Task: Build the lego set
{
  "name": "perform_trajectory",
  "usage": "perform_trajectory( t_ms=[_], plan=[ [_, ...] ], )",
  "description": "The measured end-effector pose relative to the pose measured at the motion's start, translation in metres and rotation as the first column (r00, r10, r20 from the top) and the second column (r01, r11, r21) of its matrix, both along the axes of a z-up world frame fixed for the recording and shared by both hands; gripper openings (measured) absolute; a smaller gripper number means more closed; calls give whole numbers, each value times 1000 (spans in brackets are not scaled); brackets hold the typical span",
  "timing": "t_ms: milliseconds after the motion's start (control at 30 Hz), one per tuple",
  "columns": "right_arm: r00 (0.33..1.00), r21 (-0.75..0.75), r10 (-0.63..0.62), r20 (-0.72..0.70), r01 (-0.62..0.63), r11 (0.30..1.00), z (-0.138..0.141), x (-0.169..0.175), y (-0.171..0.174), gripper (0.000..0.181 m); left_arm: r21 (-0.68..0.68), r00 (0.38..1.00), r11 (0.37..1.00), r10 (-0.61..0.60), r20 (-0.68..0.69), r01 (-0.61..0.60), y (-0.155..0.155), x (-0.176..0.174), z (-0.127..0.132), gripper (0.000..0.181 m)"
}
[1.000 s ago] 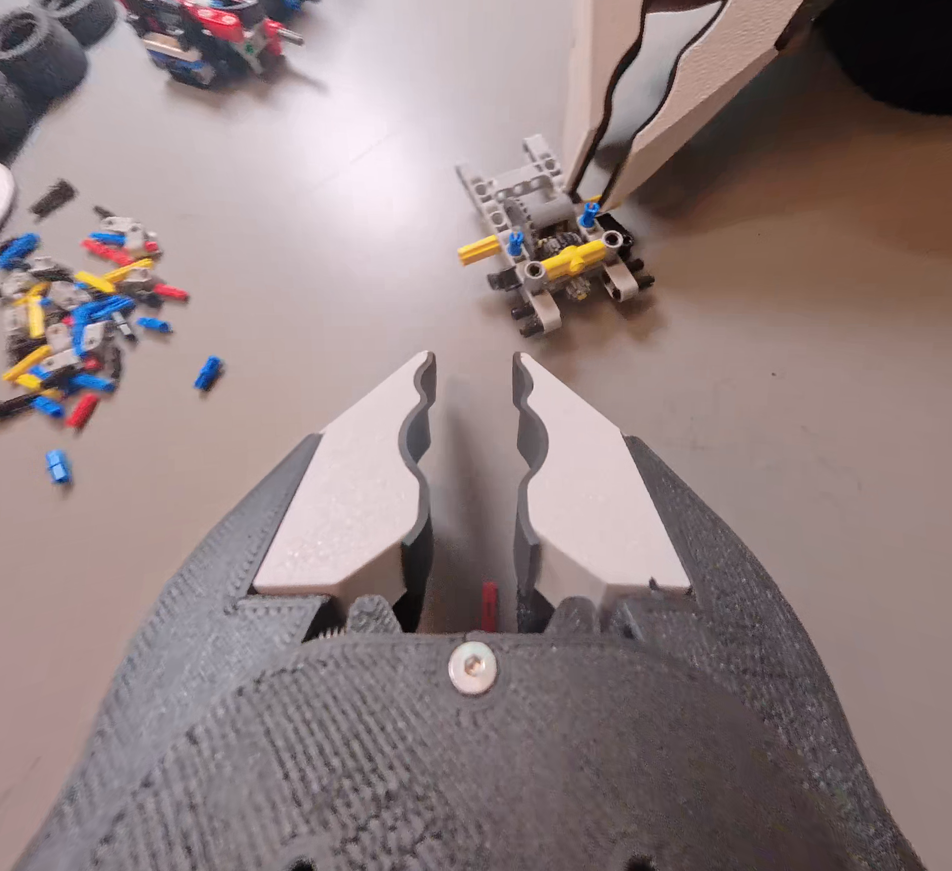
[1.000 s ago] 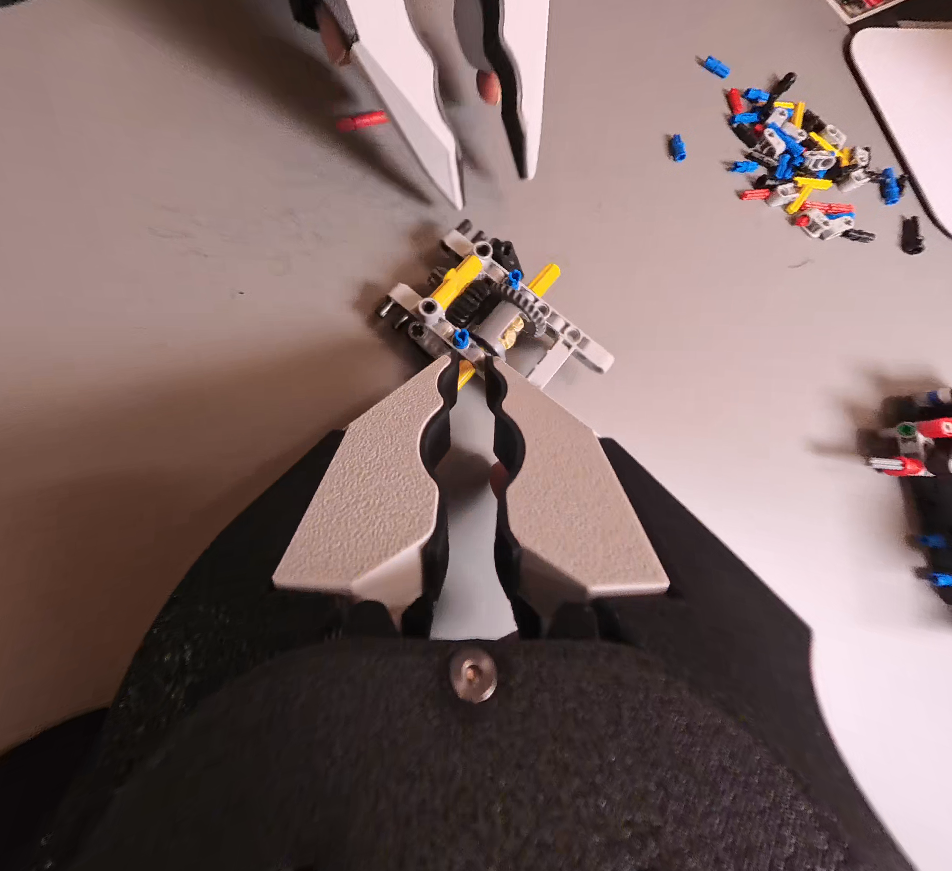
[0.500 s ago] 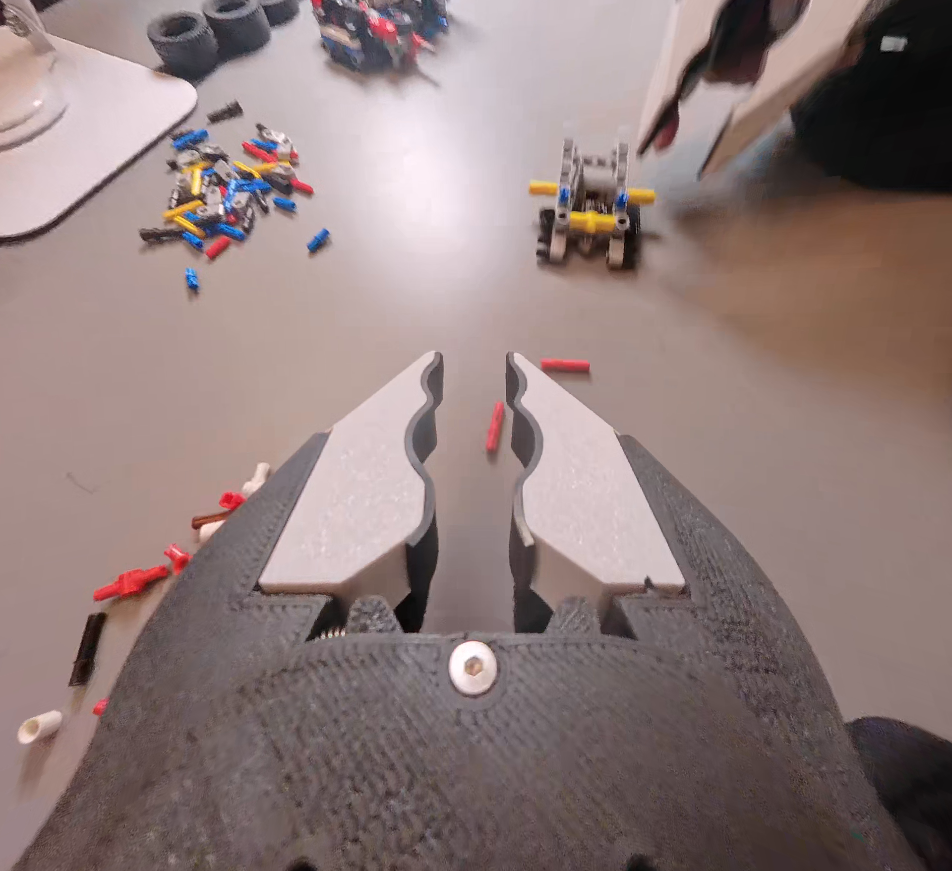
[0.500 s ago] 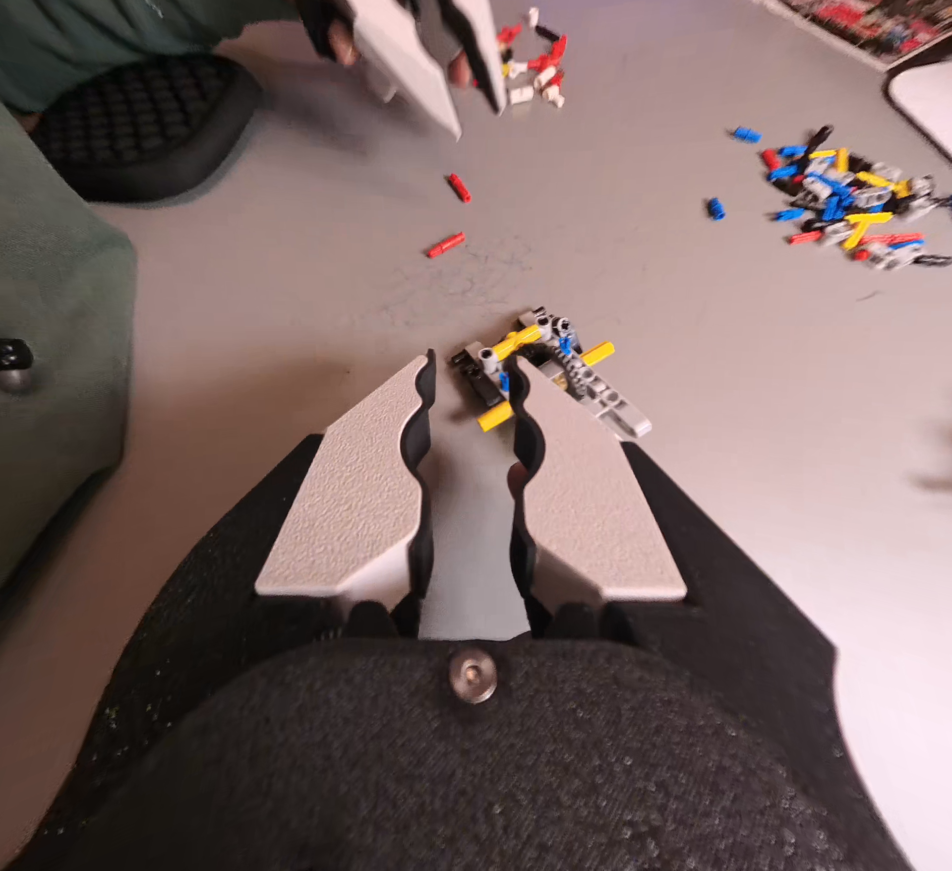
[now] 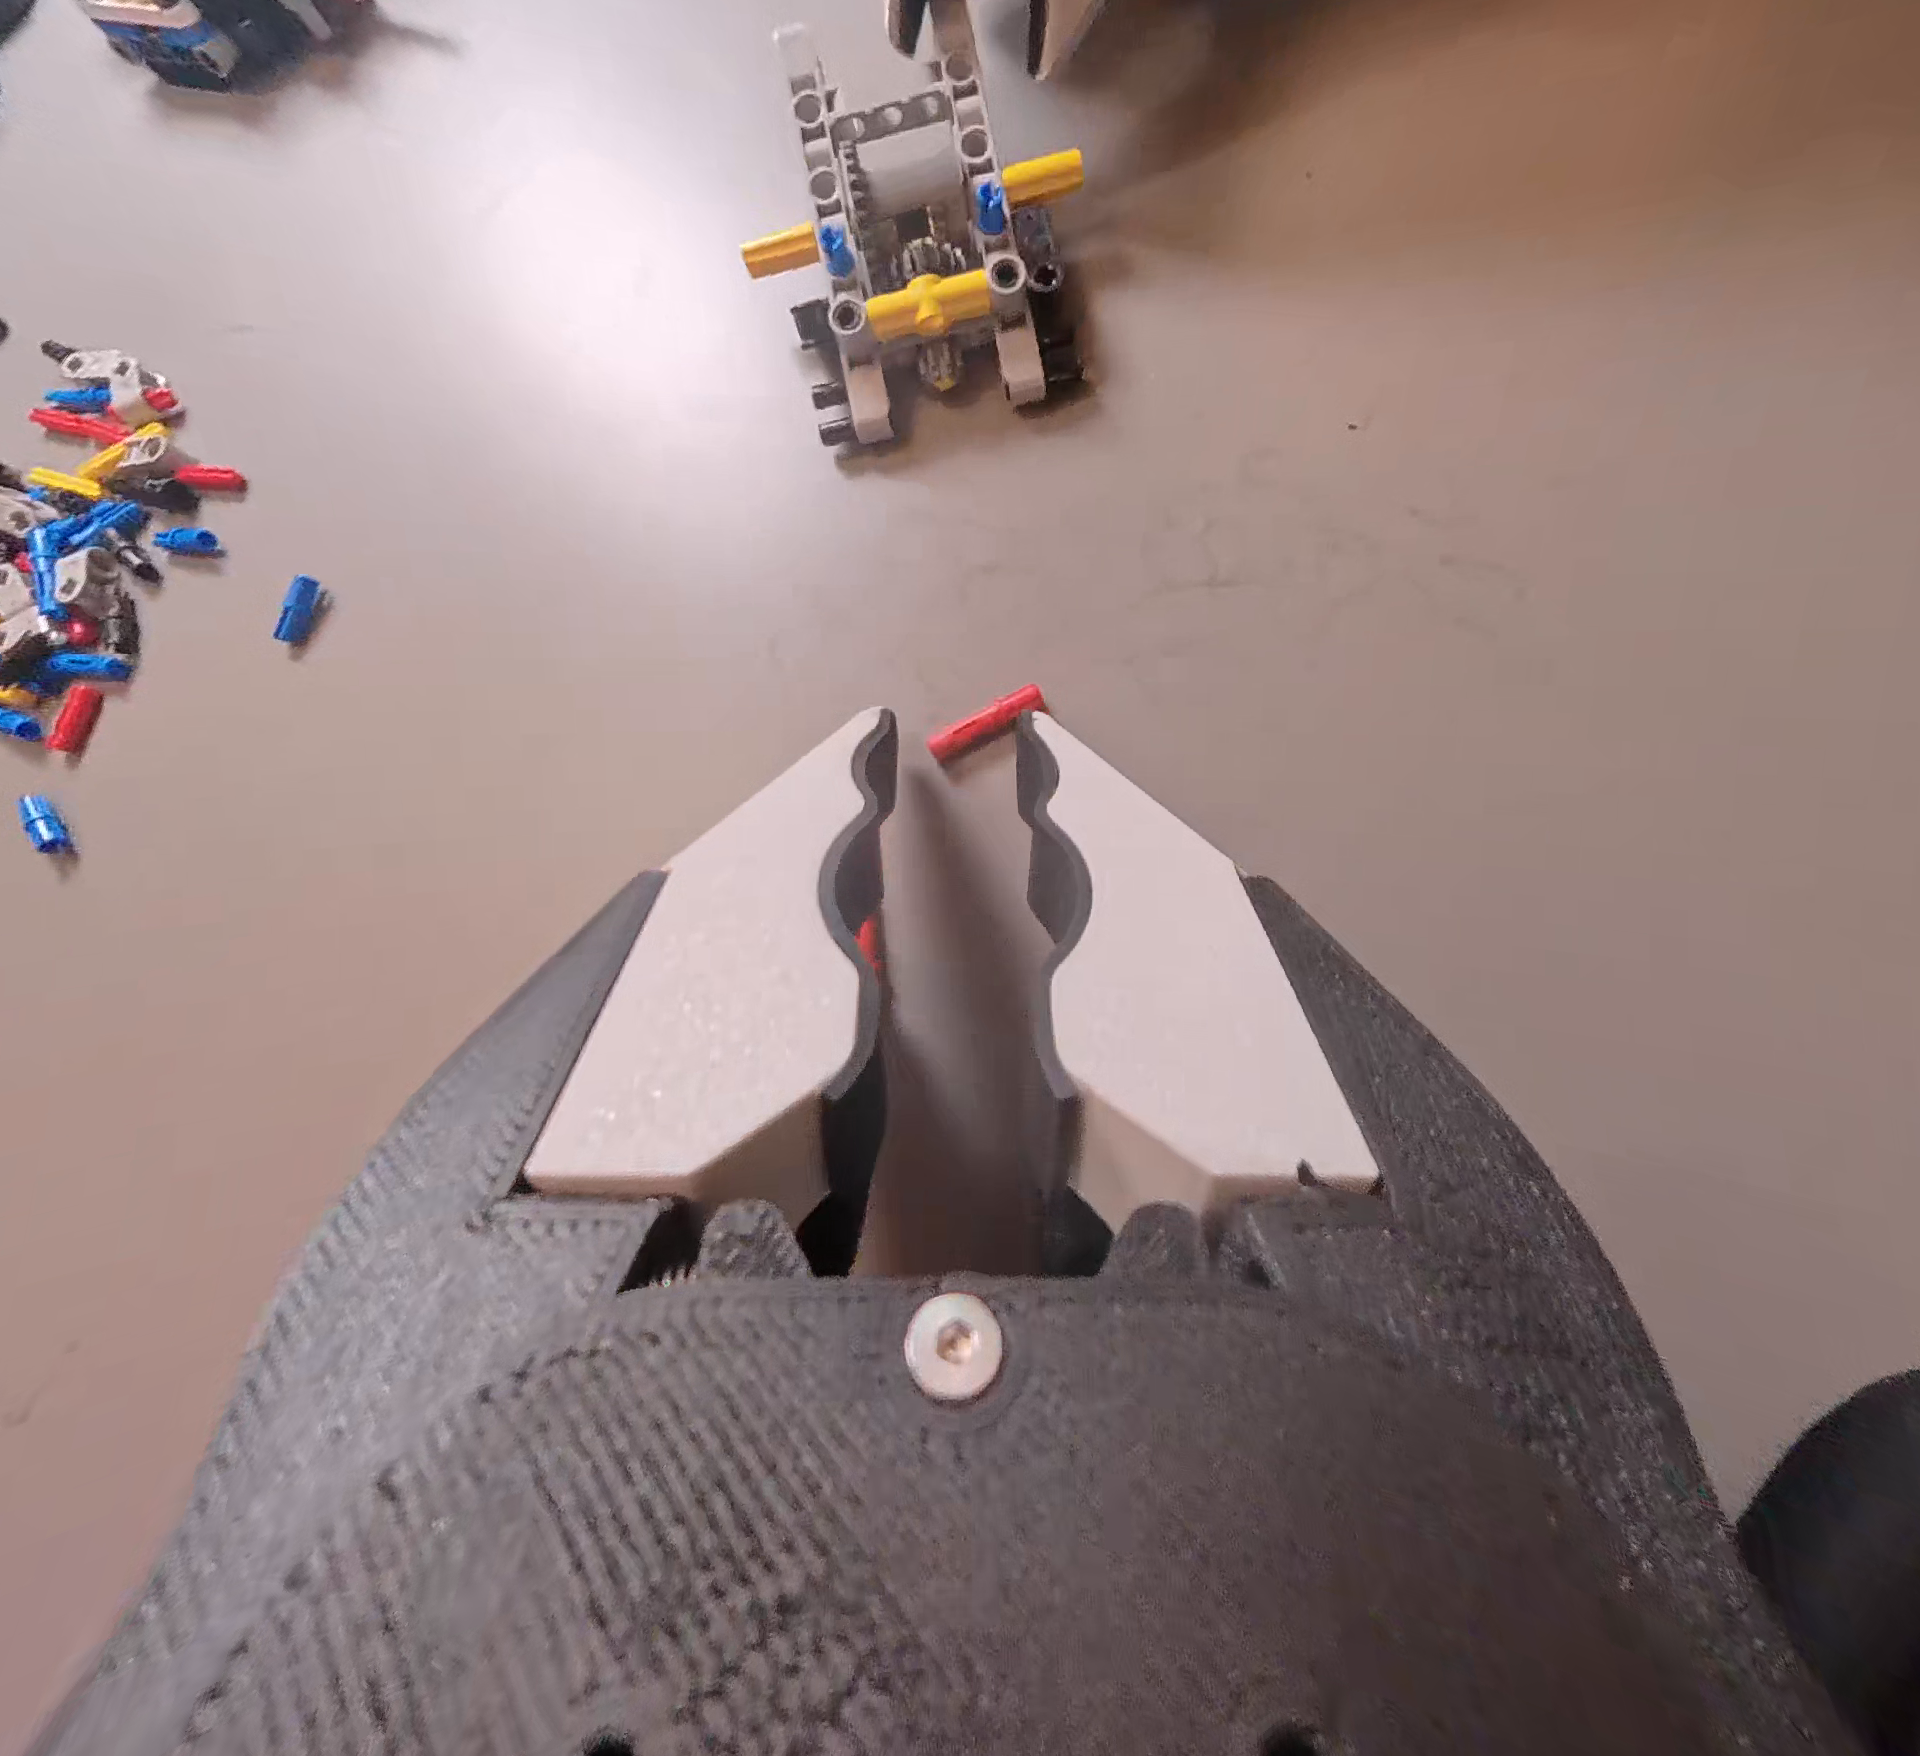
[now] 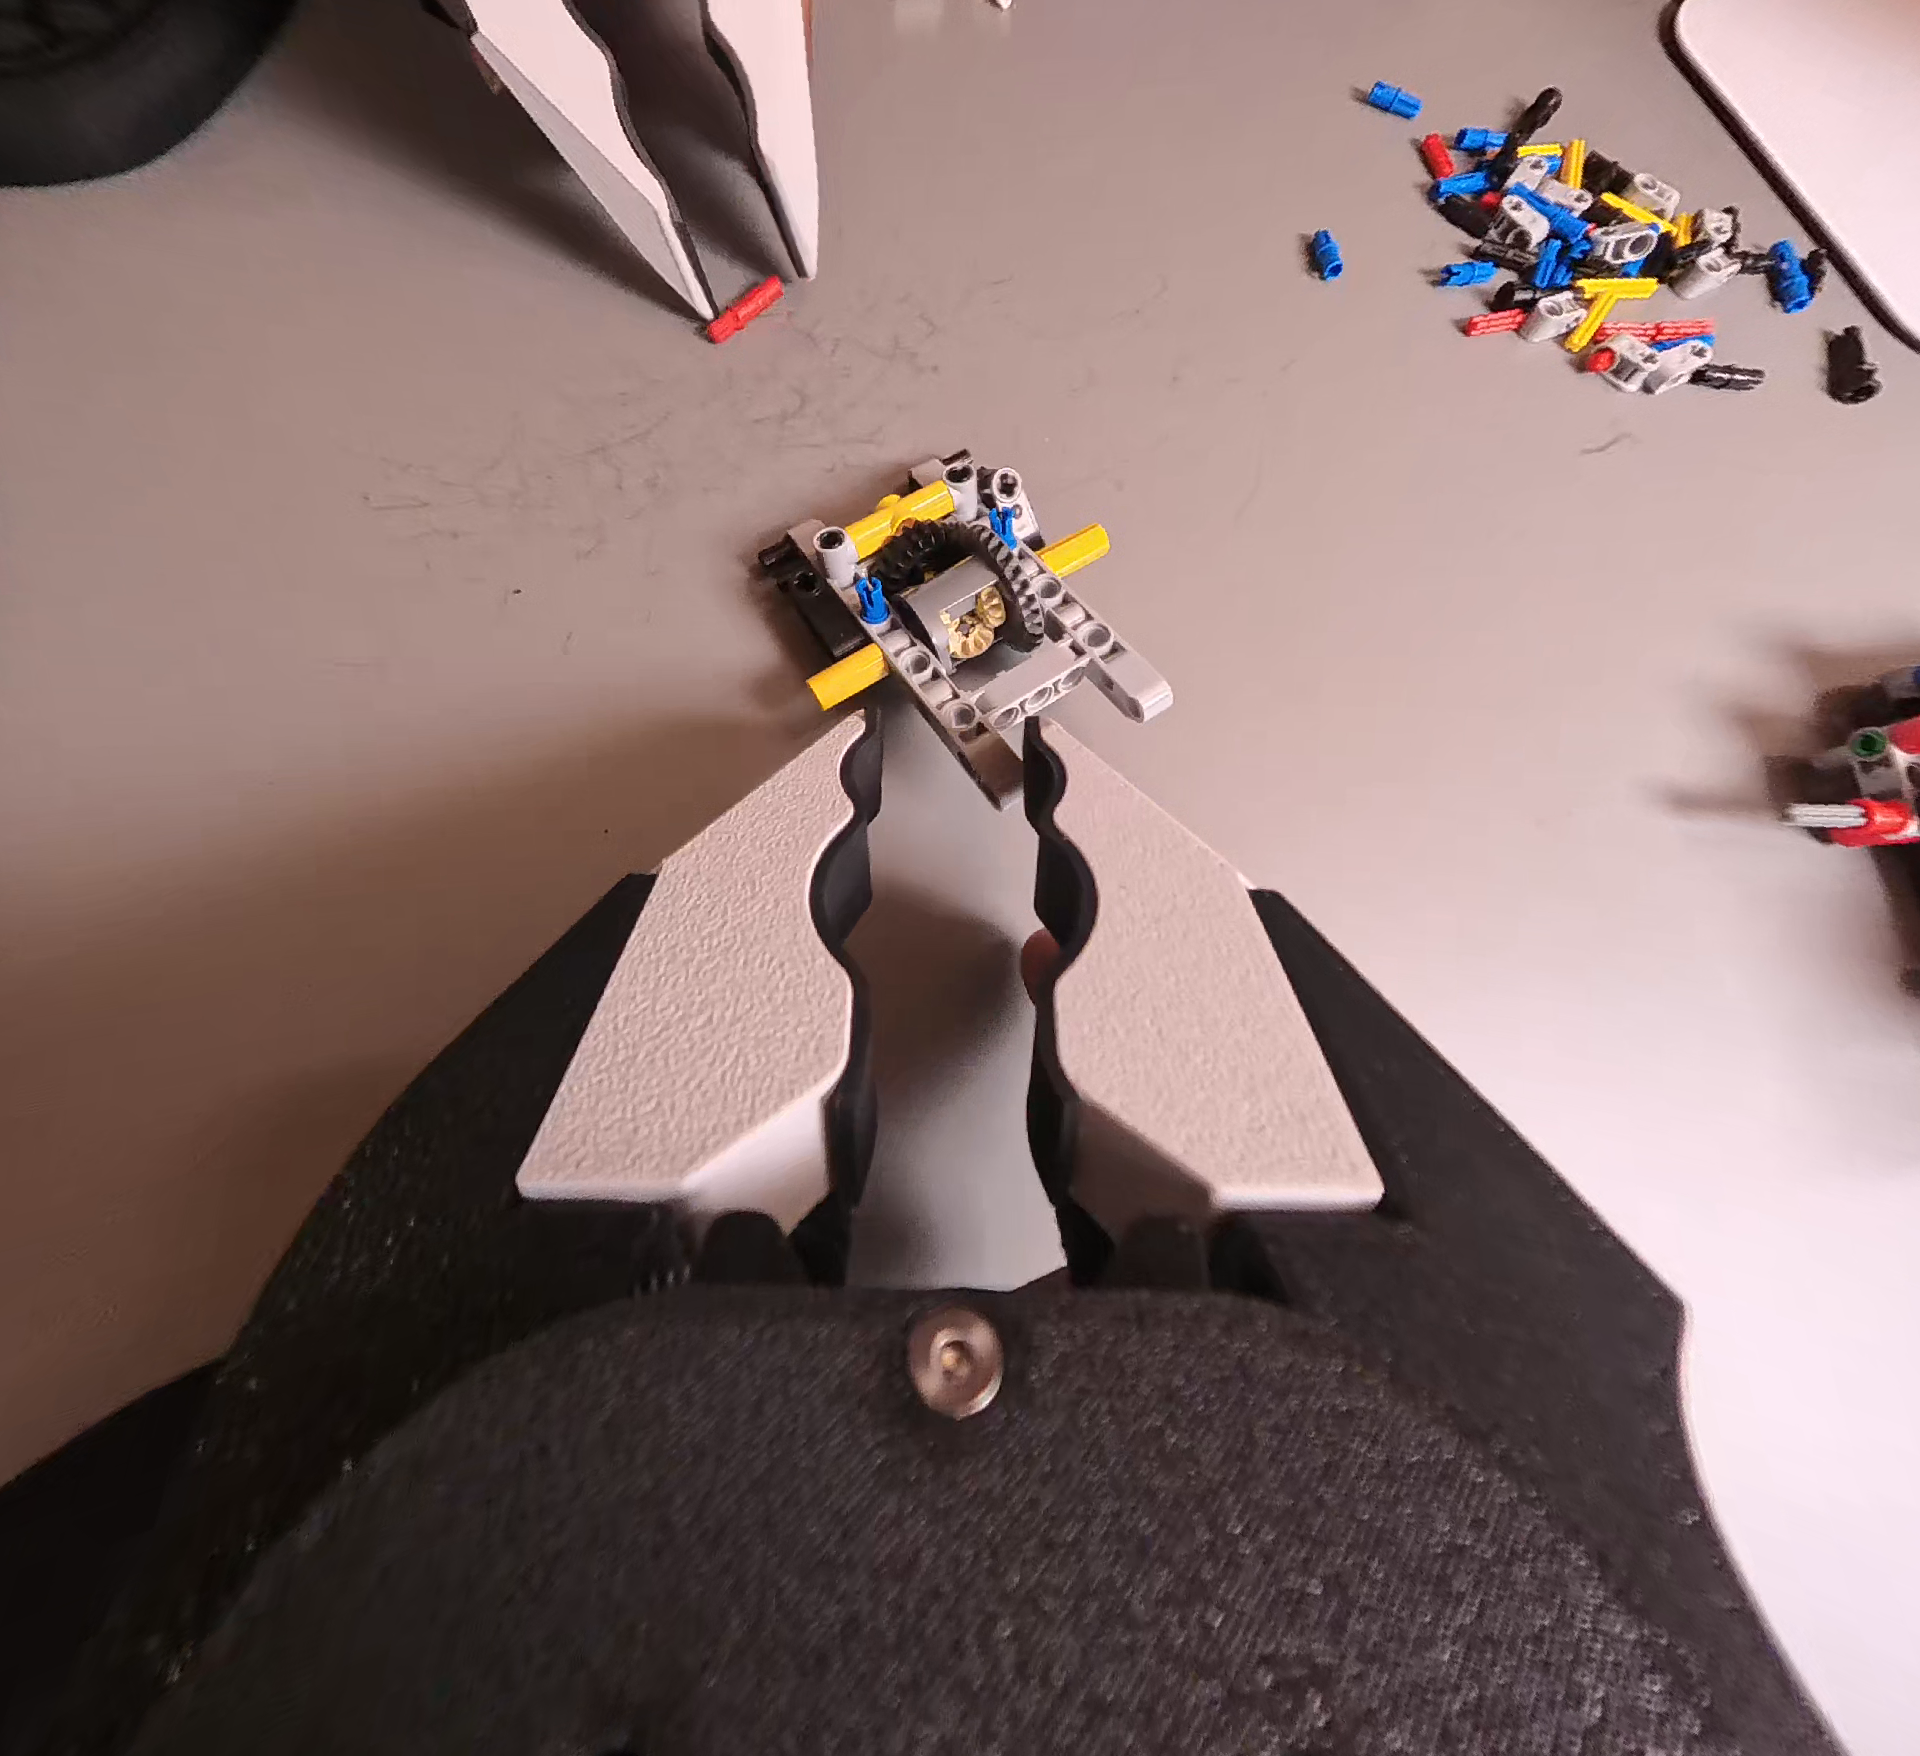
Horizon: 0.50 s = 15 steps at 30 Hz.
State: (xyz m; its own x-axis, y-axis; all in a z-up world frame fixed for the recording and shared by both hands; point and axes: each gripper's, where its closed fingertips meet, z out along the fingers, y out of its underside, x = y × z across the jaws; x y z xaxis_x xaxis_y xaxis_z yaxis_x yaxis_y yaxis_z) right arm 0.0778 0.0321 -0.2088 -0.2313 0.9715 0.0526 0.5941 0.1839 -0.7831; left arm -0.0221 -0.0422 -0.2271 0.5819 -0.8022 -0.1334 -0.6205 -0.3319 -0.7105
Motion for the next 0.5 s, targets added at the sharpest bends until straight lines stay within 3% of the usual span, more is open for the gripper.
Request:
perform_trajectory(
  t_ms=[367, 500],
  plan=[
    [999, 17, 37, 20, -38, 999, -6, -2, -12, 21, 46, 998, 999, -24, -63, 27, -2, 4, -1, 2],
    [999, 26, 37, 2, -37, 999, -1, -2, -11, 22, 73, 999, 997, 3, 43, -7, 3, 7, 10, 3]
  ],
)
